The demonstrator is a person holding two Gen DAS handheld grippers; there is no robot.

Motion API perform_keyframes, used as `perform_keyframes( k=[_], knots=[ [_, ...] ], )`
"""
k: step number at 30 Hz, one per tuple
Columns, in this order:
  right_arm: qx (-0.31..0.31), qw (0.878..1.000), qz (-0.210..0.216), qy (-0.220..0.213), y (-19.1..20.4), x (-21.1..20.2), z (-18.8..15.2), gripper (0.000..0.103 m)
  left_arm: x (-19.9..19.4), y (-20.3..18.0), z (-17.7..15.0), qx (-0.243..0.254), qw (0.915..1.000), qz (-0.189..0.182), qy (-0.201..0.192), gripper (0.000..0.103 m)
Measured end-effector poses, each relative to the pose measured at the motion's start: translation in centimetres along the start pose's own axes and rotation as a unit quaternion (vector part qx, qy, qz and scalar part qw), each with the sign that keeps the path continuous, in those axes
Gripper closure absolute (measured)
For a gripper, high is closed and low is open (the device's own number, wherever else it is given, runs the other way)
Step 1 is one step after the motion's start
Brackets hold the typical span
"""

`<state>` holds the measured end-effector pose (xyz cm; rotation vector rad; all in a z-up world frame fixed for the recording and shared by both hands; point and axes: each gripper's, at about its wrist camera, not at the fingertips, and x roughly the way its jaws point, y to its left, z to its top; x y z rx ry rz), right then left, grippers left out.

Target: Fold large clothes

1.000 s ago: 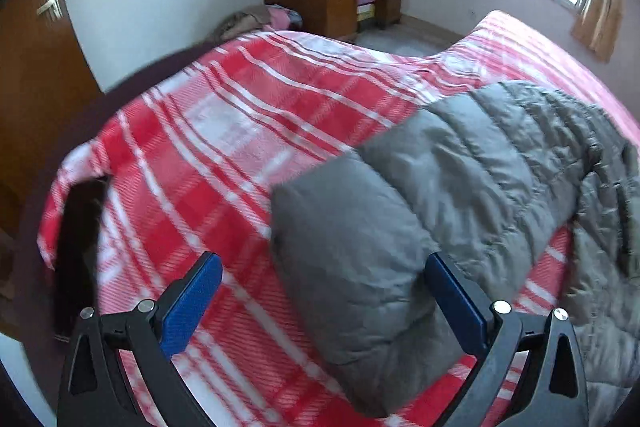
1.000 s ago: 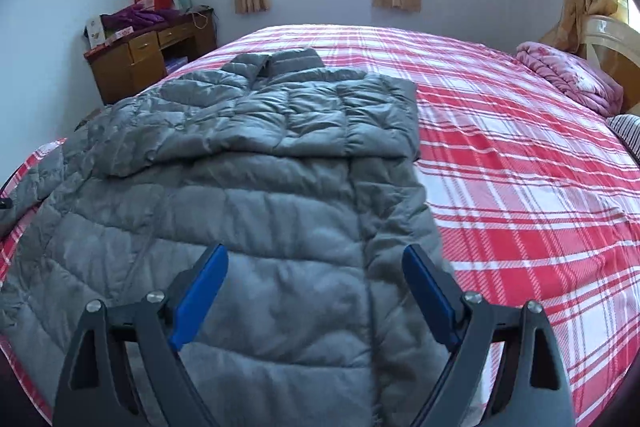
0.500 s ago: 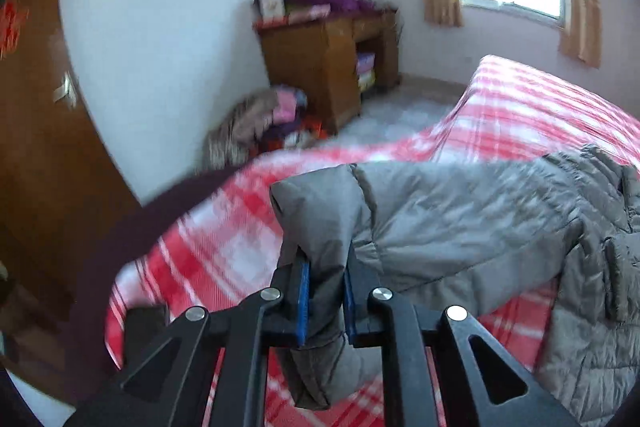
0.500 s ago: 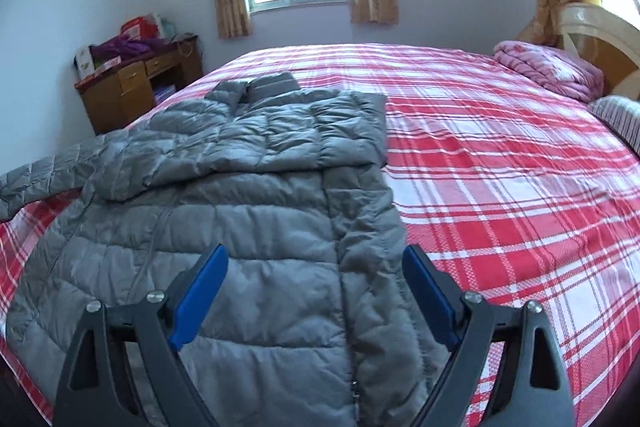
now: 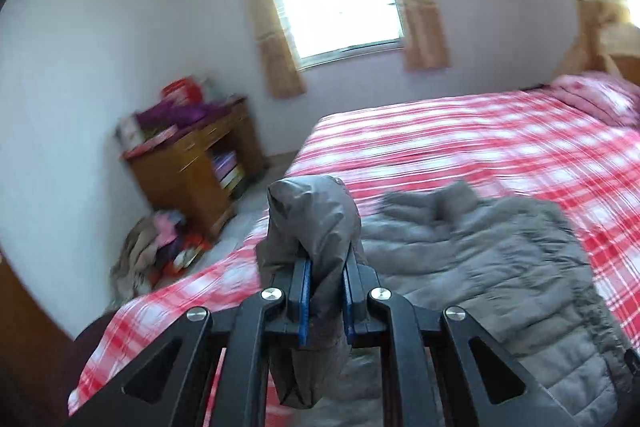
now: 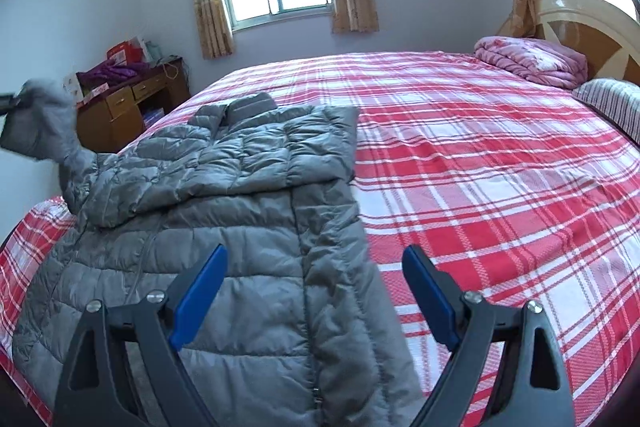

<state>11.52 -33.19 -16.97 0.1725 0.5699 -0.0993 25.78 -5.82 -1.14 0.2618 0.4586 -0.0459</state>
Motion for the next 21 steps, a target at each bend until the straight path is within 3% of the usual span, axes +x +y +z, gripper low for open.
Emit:
perform_keyframes(
  k=[5, 6, 7, 8, 9, 10, 12, 16, 19, 21],
  knots=[
    [0.020, 1.000, -0.007, 0.005, -1.9, 0.0, -0.5, 0.012, 1.7, -7.7, -0.7, 0.034, 0.9989, -0.032, 0.011, 0.090],
    [0.022, 1.000, -0.008, 0.006, -2.2, 0.0, -0.6, 0.012, 2.1, -8.9, -0.8, 0.040, 0.9985, -0.034, 0.015, 0.083],
    [0.024, 1.000, -0.009, 0.008, -2.4, 0.1, -0.7, 0.012, 2.4, -10.4, -1.1, 0.052, 0.9978, -0.035, 0.025, 0.064],
    [0.027, 1.000, -0.010, 0.011, -2.8, 0.1, -0.7, 0.012, 2.3, -11.6, -1.7, 0.061, 0.9972, -0.031, 0.028, 0.050],
    [0.027, 0.999, -0.010, 0.014, -3.0, 0.2, -0.8, 0.012, 1.9, -12.4, -2.2, 0.068, 0.9971, -0.027, 0.021, 0.024],
    [0.027, 0.999, -0.010, 0.018, -3.2, 0.3, -0.8, 0.012, 1.4, -12.8, -2.5, 0.071, 0.9971, -0.027, 0.006, 0.012],
    [0.025, 0.999, -0.014, 0.023, -3.5, 0.3, -0.7, 0.012, 0.9, -13.1, -2.8, 0.079, 0.9964, -0.025, -0.015, 0.011],
    [0.019, 0.999, -0.017, 0.031, -3.6, 0.4, 0.1, 0.012, 1.5, -9.7, -3.9, 0.057, 0.9983, -0.012, -0.006, 0.010],
    [0.013, 0.999, -0.005, 0.037, -2.6, 0.4, 1.6, 0.012, 3.7, -5.7, -5.9, 0.039, 0.9985, 0.034, 0.018, 0.010],
    [0.004, 0.999, 0.015, 0.041, -1.5, 0.6, 2.7, 0.011, 6.1, -2.3, -7.8, 0.025, 0.9951, 0.076, 0.058, 0.010]
  ],
)
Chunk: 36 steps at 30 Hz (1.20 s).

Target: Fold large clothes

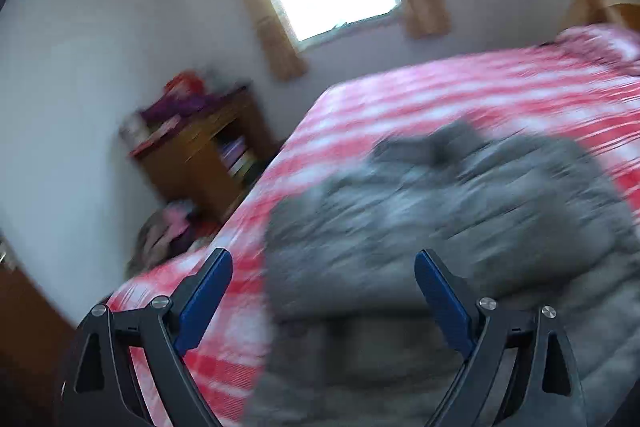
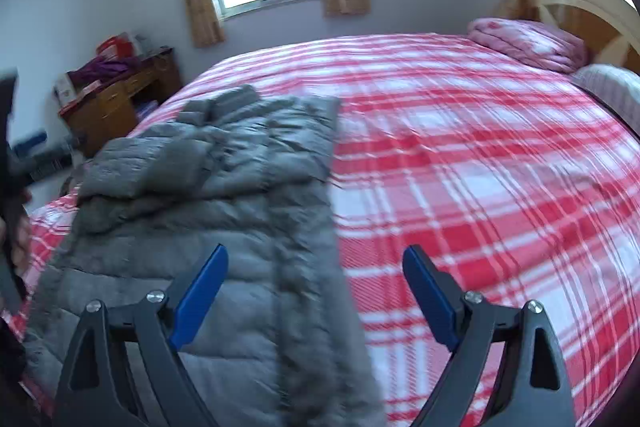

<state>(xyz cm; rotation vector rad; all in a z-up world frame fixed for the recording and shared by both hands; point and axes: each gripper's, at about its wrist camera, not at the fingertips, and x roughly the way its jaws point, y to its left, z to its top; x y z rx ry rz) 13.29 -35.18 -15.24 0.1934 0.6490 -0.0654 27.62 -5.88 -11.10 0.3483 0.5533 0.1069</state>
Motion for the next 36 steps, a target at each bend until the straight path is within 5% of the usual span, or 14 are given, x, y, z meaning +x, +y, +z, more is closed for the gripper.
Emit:
perform_keyframes(
  k=[6, 14, 17, 20, 23, 34, 35, 36],
  knots=[
    [-0.023, 0.997, 0.065, 0.023, 4.8, 2.7, 4.4, 0.011, 6.4, 6.5, -5.0, -0.053, 0.9931, 0.057, 0.088, 0.010],
    [-0.031, 0.995, 0.061, 0.078, 10.1, 11.7, 7.0, 0.014, 11.2, 7.3, -9.2, -0.071, 0.9831, 0.075, 0.151, 0.010],
    [-0.013, 0.990, 0.077, 0.118, 10.5, 15.0, 6.4, 0.050, 12.1, 7.9, -9.5, -0.090, 0.9821, 0.063, 0.153, 0.010],
    [-0.032, 0.991, 0.078, 0.105, 11.1, 14.8, 5.8, 0.084, 11.9, 7.9, -9.7, -0.091, 0.9834, 0.058, 0.146, 0.010],
    [-0.051, 0.993, 0.064, 0.085, 10.9, 13.3, 5.2, 0.091, 11.8, 7.8, -9.7, -0.090, 0.9839, 0.059, 0.142, 0.010],
    [-0.030, 0.995, 0.036, 0.089, 7.9, 12.4, 4.2, 0.090, 10.5, 8.7, -9.2, -0.088, 0.9848, 0.031, 0.146, 0.010],
    [-0.036, 0.994, 0.032, 0.093, 7.9, 12.4, 4.1, 0.079, 9.8, 9.1, -8.6, -0.088, 0.9858, 0.028, 0.140, 0.010],
    [-0.040, 0.995, 0.023, 0.092, 8.0, 12.2, 4.2, 0.051, 9.0, 9.5, -7.8, -0.090, 0.9866, 0.023, 0.134, 0.010]
  ],
)
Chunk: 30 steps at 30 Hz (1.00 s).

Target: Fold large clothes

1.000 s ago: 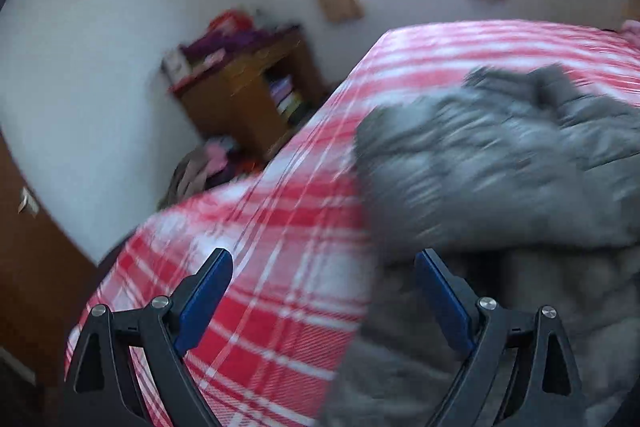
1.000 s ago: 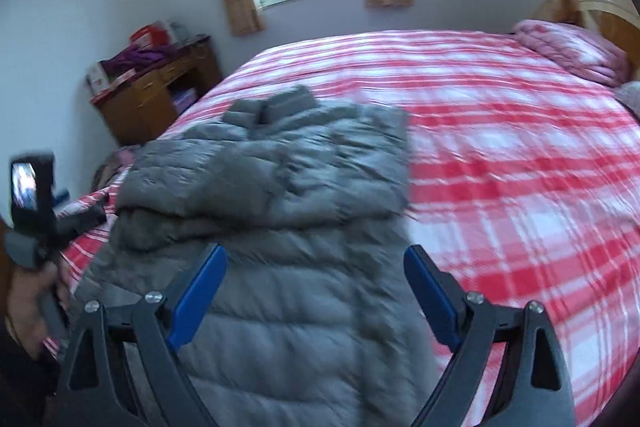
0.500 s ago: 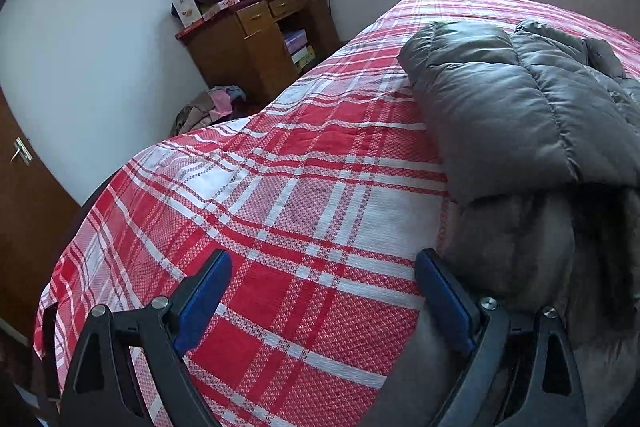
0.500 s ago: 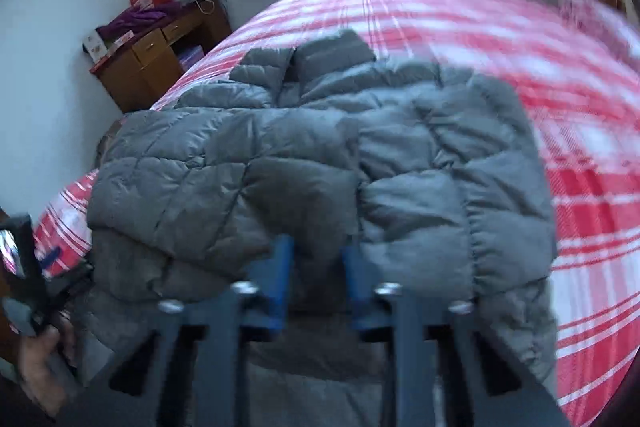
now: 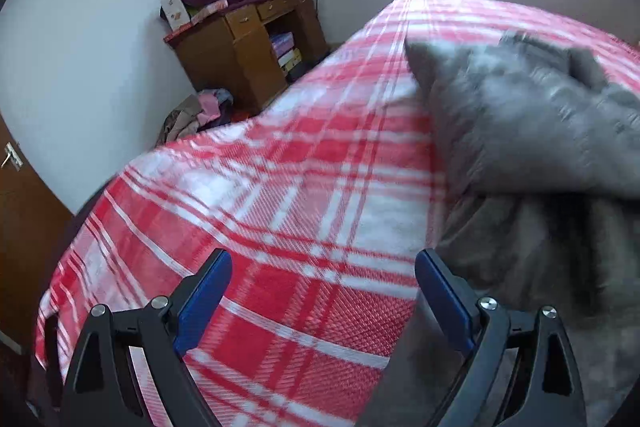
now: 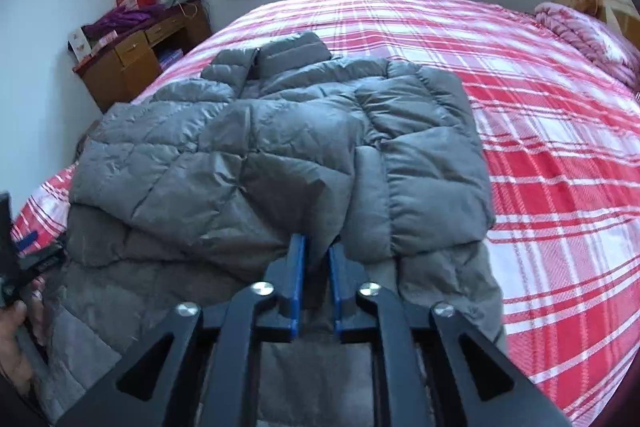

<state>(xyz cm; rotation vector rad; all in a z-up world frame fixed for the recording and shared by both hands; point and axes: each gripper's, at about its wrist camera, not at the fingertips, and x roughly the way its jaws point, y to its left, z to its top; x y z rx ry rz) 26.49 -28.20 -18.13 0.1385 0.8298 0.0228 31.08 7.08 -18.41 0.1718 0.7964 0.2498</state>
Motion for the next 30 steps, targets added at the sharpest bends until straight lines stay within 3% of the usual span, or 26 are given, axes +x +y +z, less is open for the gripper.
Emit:
perform_keyframes(
  k=[1, 2, 5, 7, 9, 12, 15, 20, 24, 30],
  knots=[
    [0.003, 1.000, -0.008, -0.003, -0.1, -0.5, 0.1, 0.040, -1.1, 0.3, 0.8, -0.003, 0.9999, -0.008, -0.008, 0.010],
    [0.011, 1.000, -0.008, -0.015, -0.4, -1.4, 0.3, 0.036, -2.5, 0.6, 2.0, -0.007, 0.9995, -0.020, -0.022, 0.010],
    [0.018, 0.997, -0.051, -0.058, -0.7, -4.2, 1.2, 0.036, -5.8, 0.5, 5.7, -0.018, 0.9967, -0.050, -0.062, 0.010],
    [0.031, 0.994, -0.044, -0.092, -0.3, -6.1, 2.5, 0.038, -6.6, -1.0, 8.1, -0.009, 0.9948, -0.062, -0.081, 0.009],
    [0.029, 0.993, -0.031, -0.110, 1.0, -6.7, 3.9, 0.039, -6.1, -3.0, 10.1, -0.006, 0.9929, -0.073, -0.094, 0.009],
    [0.018, 0.993, -0.012, -0.116, 3.5, -5.2, 6.0, 0.039, -2.5, -6.0, 12.1, -0.026, 0.9946, -0.067, -0.074, 0.009],
    [0.013, 0.994, -0.012, -0.111, 5.6, -2.2, 6.9, 0.039, 1.2, -8.6, 12.0, -0.025, 0.9967, -0.056, -0.053, 0.009],
    [0.015, 0.998, -0.012, -0.059, 6.1, 4.0, 6.3, 0.039, 6.4, -11.5, 9.3, 0.006, 0.9989, -0.046, -0.001, 0.009],
    [0.005, 0.999, -0.026, -0.042, 5.4, 6.6, 4.5, 0.038, 7.7, -11.6, 8.0, 0.008, 0.9978, -0.066, 0.003, 0.008],
    [-0.002, 0.999, -0.027, -0.038, 5.2, 7.3, 3.5, 0.038, 8.6, -11.7, 7.8, -0.002, 0.9971, -0.072, 0.025, 0.003]
  ],
)
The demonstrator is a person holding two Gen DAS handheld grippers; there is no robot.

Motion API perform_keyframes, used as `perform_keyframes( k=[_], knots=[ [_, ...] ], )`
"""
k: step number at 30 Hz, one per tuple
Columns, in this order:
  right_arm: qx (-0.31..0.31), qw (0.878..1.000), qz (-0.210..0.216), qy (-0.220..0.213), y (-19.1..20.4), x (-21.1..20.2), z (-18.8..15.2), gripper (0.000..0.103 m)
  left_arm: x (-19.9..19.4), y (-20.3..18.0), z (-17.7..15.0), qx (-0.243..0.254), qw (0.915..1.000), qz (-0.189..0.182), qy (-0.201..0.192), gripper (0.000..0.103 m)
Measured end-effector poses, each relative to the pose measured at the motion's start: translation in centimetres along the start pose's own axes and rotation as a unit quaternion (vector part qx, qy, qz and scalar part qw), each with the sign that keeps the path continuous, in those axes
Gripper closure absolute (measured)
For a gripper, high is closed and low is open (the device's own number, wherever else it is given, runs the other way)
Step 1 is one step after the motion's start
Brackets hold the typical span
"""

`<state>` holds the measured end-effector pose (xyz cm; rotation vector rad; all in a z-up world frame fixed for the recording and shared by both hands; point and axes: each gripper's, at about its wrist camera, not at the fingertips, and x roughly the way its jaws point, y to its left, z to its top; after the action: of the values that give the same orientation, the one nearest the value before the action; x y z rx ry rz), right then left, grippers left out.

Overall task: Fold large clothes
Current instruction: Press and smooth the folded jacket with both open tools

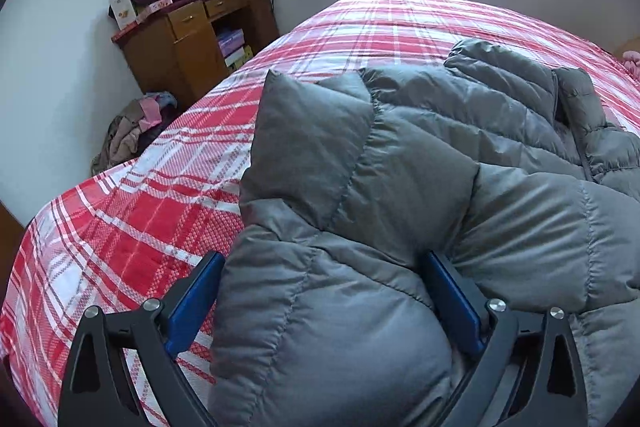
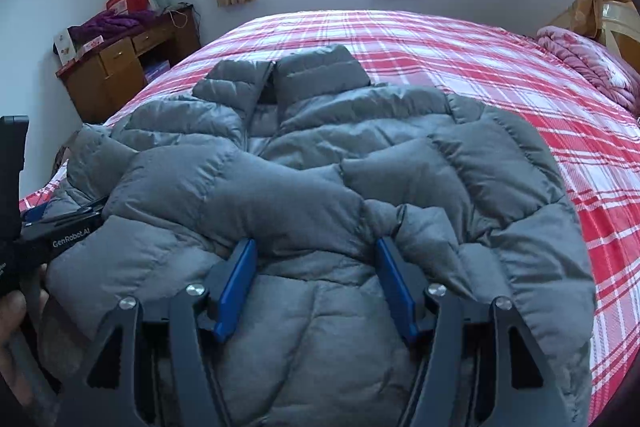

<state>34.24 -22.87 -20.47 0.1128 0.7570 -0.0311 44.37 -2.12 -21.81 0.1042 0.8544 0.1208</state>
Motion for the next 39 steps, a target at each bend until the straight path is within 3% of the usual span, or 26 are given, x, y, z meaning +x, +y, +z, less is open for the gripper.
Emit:
perform_keyframes(
  k=[13, 33, 37, 39],
  knots=[
    [-0.013, 0.999, -0.029, 0.018, 0.6, 1.0, -0.2, 0.037, 1.1, 0.4, 0.2, -0.015, 0.9994, -0.017, 0.025, 0.001],
    [-0.021, 0.999, -0.045, 0.021, 0.9, 1.3, -0.3, 0.036, 1.0, 0.3, 0.1, -0.016, 0.9995, -0.017, 0.020, 0.001],
    [-0.022, 0.998, -0.045, 0.023, 0.9, 1.3, -0.2, 0.036, -0.6, 2.0, 0.3, -0.035, 0.9974, -0.051, 0.037, 0.001],
    [-0.031, 0.998, -0.041, 0.029, 1.0, 0.9, 0.1, 0.036, -2.8, 3.2, 1.2, -0.037, 0.9976, -0.055, 0.017, 0.001]
  ],
)
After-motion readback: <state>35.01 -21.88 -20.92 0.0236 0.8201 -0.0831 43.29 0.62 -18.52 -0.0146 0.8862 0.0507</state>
